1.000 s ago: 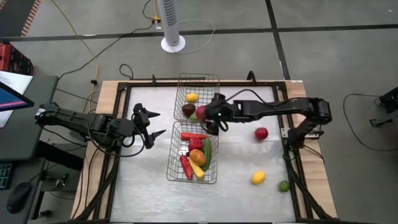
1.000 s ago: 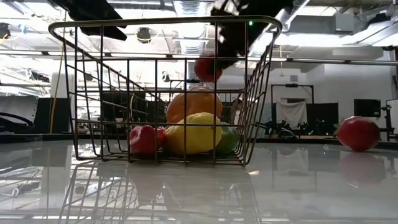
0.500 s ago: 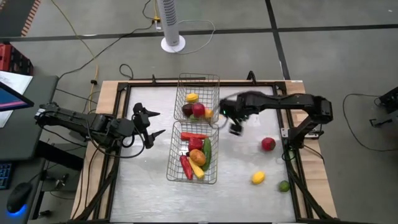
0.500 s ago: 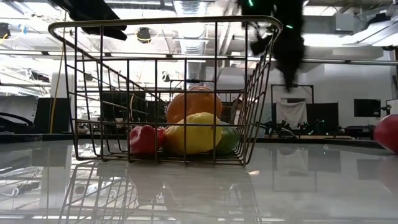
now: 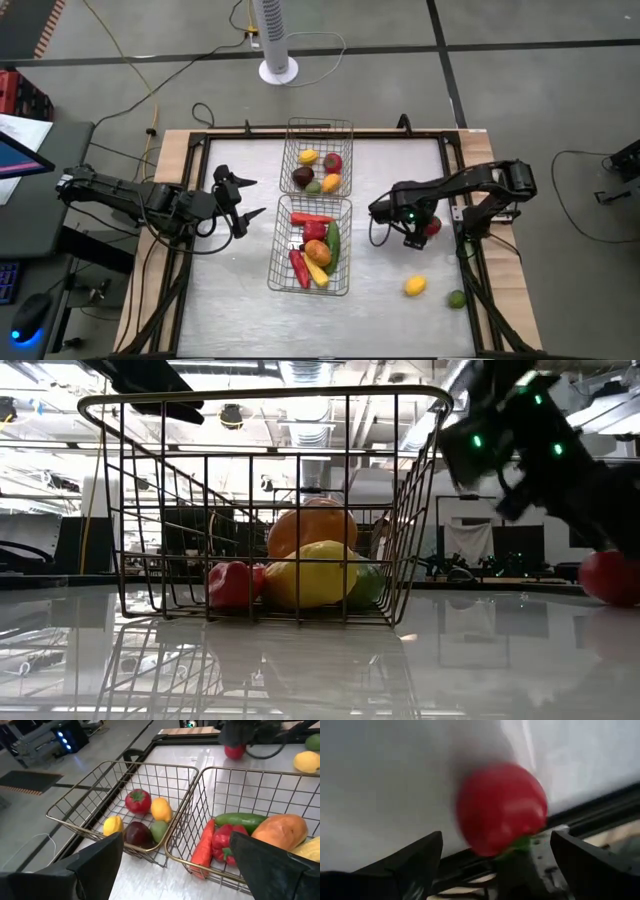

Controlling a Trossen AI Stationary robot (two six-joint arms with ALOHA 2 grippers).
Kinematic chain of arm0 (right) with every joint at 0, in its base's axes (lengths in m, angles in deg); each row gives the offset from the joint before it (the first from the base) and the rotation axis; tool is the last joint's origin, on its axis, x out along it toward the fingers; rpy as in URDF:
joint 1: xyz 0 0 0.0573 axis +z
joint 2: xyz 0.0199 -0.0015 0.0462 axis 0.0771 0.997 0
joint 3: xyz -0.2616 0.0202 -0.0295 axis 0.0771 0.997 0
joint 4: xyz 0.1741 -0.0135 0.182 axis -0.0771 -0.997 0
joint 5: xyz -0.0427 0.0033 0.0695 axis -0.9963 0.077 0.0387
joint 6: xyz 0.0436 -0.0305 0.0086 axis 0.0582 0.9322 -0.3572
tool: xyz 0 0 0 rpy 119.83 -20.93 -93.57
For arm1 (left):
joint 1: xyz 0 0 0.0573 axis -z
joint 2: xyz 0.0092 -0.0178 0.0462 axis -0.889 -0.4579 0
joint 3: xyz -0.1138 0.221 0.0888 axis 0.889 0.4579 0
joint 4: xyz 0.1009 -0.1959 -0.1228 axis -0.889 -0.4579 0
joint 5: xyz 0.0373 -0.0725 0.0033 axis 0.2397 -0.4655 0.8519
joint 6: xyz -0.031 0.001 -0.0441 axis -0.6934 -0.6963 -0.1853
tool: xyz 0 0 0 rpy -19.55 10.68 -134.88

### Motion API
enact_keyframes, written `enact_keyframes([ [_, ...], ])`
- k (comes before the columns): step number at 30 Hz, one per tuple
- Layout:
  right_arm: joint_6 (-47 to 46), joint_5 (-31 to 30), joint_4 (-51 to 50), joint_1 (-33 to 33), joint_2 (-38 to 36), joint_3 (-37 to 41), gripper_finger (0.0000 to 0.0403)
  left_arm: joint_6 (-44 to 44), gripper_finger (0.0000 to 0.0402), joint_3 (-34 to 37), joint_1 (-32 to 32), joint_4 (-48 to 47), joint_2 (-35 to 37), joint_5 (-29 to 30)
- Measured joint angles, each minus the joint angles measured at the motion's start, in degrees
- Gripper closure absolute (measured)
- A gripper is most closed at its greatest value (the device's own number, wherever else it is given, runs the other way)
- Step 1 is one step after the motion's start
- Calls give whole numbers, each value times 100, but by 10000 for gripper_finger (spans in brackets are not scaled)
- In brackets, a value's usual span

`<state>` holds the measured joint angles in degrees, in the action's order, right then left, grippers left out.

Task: Sort produce into baskets
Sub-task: Put the red tomato in the top wire basket

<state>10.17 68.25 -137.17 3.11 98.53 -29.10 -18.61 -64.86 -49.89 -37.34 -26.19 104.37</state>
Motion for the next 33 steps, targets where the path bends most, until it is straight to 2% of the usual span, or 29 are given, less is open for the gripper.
enact_keyframes([
  [6, 298, -369, 717, -250, 0, 752, 5, -3, 50, 2, 0, 0, 0, -16],
  [10, 440, -552, 1147, -413, 0, 976, 6, 9, 50, 2, 0, 0, 0, -16],
  [13, 463, -559, 1282, -496, 0, 982, 17, 15, 50, 2, 2, 0, 0, -16],
  [17, 594, -562, 1277, -517, 0, 851, 55, 21, 50, 2, 0, 0, 0, -16],
  [19, 676, -563, 1097, -517, 4, 683, 73, 21, 50, 2, 1, 0, 0, -16],
  [22, 714, -736, 532, -513, 4, 241, 75, 19, 50, 1, 0, 1, 0, -16],
  [25, 711, -1412, 100, -513, 4, -385, 75, 17, 50, 2, 1, 1, 0, -16],
  [28, 712, -2523, 129, -524, 4, -1076, 56, 15, 50, 2, 0, 0, 0, -16],
  [31, 814, -3689, 722, -562, 4, -1665, 40, 15, 50, 2, 2, 1, 0, -16],
  [33, 1206, -3986, 1458, -598, 4, -1975, 38, 15, 50, 2, 1, 0, 0, -16],
])
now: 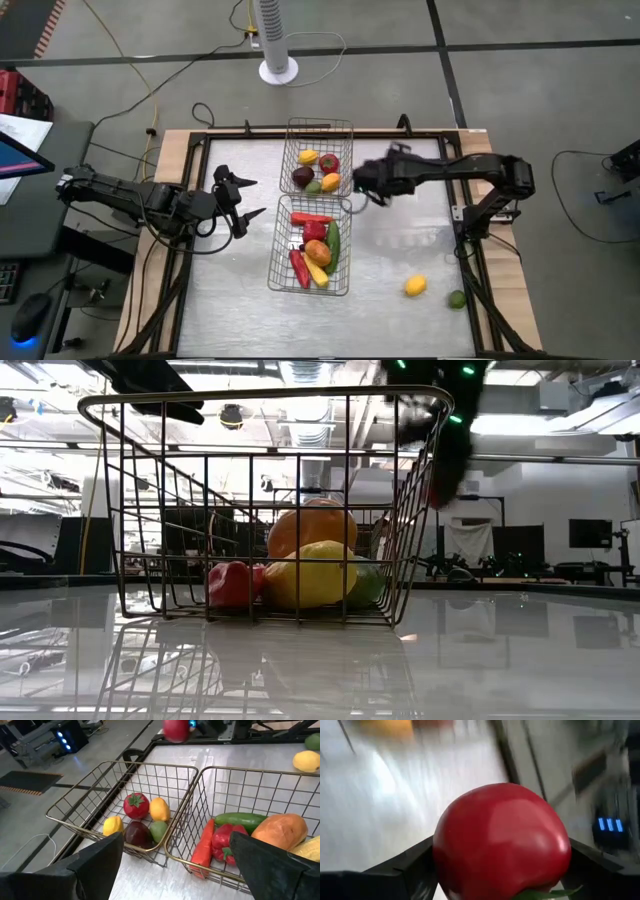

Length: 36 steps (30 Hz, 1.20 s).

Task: Sort produce into baskets
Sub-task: Put the red tomato in the top wire basket, then put the yellow lemon into the top wire basket

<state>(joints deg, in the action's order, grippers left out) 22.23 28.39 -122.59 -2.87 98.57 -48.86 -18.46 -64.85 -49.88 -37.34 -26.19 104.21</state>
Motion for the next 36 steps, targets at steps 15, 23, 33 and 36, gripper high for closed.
enact_keyframes([
  [15, 2318, 1510, 3604, -139, -2, -275, 7, 15, 50, 0, 0, -22, 0, -2],
  [23, 204, 2867, 657, 219, -9, -511, 9, -44, 50, 0, 1, -35, 0, -4],
  [33, -2013, 5132, -497, 2183, 0, 25, 9, -37, 50, -1, -1, -69, 0, -7],
  [36, -2458, 5679, -330, 2463, 1, 218, 9, -63, 50, 0, -1, -69, 0, -7],
])
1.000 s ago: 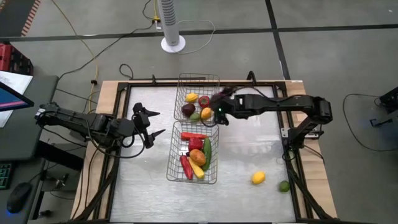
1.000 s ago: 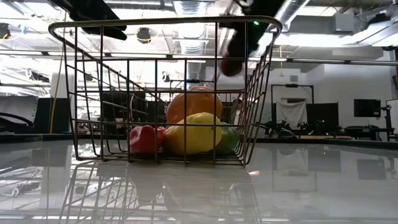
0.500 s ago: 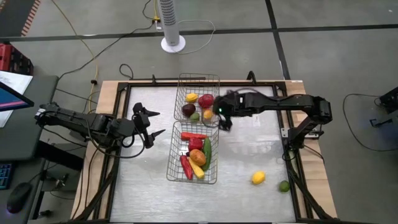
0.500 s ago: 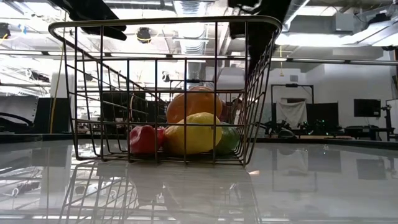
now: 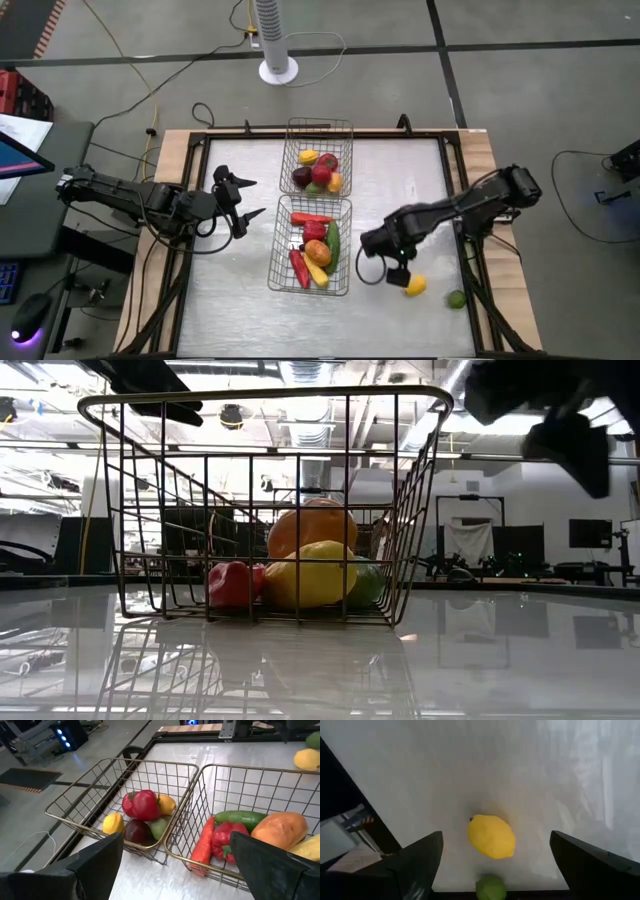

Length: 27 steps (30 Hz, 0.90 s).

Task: Sort produce into baskets
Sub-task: Put the yellow lemon into the top wire basket

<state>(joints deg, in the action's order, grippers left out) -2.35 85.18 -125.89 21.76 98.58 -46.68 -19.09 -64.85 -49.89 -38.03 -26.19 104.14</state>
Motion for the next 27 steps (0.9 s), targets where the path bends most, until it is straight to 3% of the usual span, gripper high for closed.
enact_keyframes([
  [8, -304, 21, 877, 808, 101, 556, 9, -279, 50, 0, 0, -33, 0, -7],
  [15, -72, 17, 650, 1534, 529, 618, 9, -315, 50, 0, 0, -145, -2, -4],
  [20, 504, -479, 612, 1646, 975, 618, 10, -409, 50, -1, 0, -218, -2, -4],
  [24, 880, -423, 374, 1607, 1336, 618, 18, -457, 50, 0, 0, -304, -2, -3],
  [27, 1096, -350, 139, 1552, 1522, 618, 48, -459, 50, 0, 0, -307, -2, -4],
])
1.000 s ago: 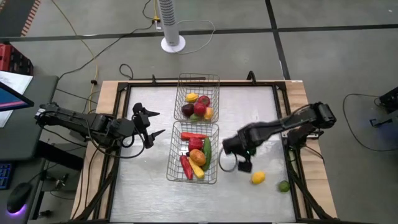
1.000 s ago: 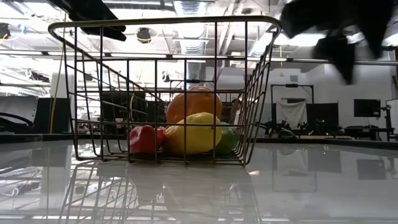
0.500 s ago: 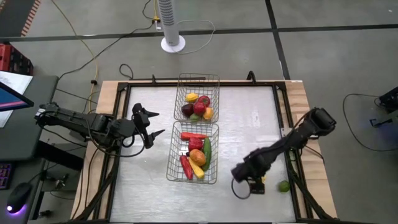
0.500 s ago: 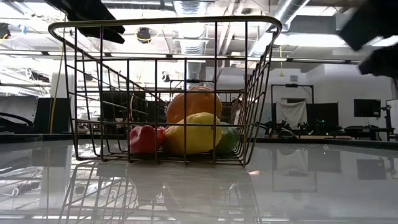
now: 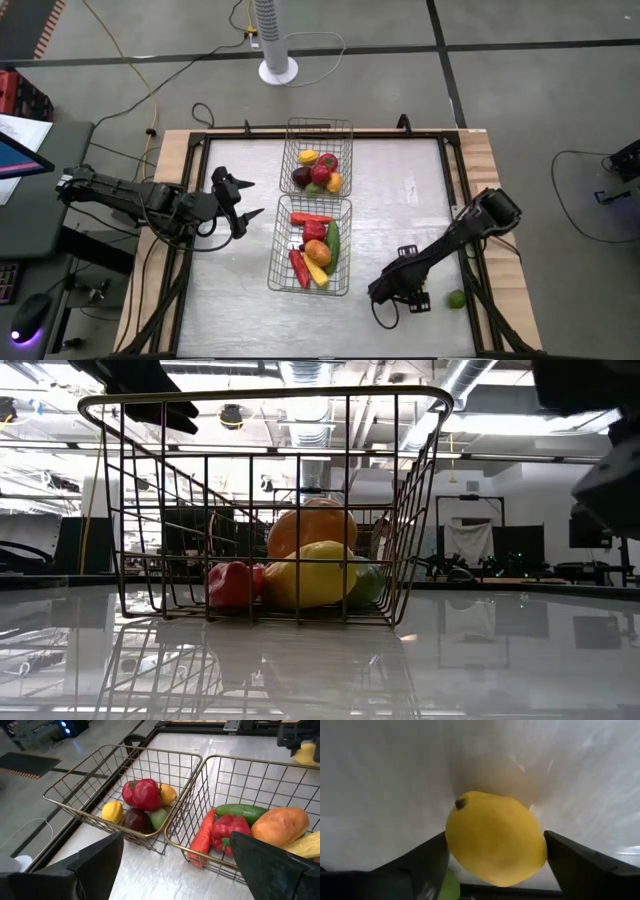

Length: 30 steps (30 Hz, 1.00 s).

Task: Sort produce into baskets
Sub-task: Put the yellow lemon into the top wire basket

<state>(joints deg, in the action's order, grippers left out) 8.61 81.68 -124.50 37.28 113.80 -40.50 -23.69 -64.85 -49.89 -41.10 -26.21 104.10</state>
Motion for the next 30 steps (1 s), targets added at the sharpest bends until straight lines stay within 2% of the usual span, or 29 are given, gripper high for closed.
enact_keyframes([
  [6, 238, 93, -70, -114, 44, 0, 130, -2, 50, 0, 0, -83, 0, 0],
  [11, 253, -69, -671, -457, -124, 0, 135, -2, 50, 0, 0, -83, 0, 2],
  [14, 457, -1107, -1359, -843, -406, 0, 130, -2, 50, 0, 0, -79, 0, 4],
  [17, 417, -2809, -1726, -1443, -743, -1, 129, -2, 50, 0, 0, -69, 0, 7],
  [21, 136, -5103, -1695, -2294, -1135, -141, 129, -1, 50, 0, 0, -14, 0, 7],
  [24, 287, -6274, -1243, -2856, -1294, -337, 128, 13, 50, 0, 0, 2, 0, 42],
  [27, 1134, -6536, -57, -3331, -1394, -504, 128, 15, 50, 0, 0, 33, 0, 42],
  [30, 2313, -6064, 1515, -3683, -1438, -579, 127, 17, 50, 0, 0, 33, 0, 42],
])
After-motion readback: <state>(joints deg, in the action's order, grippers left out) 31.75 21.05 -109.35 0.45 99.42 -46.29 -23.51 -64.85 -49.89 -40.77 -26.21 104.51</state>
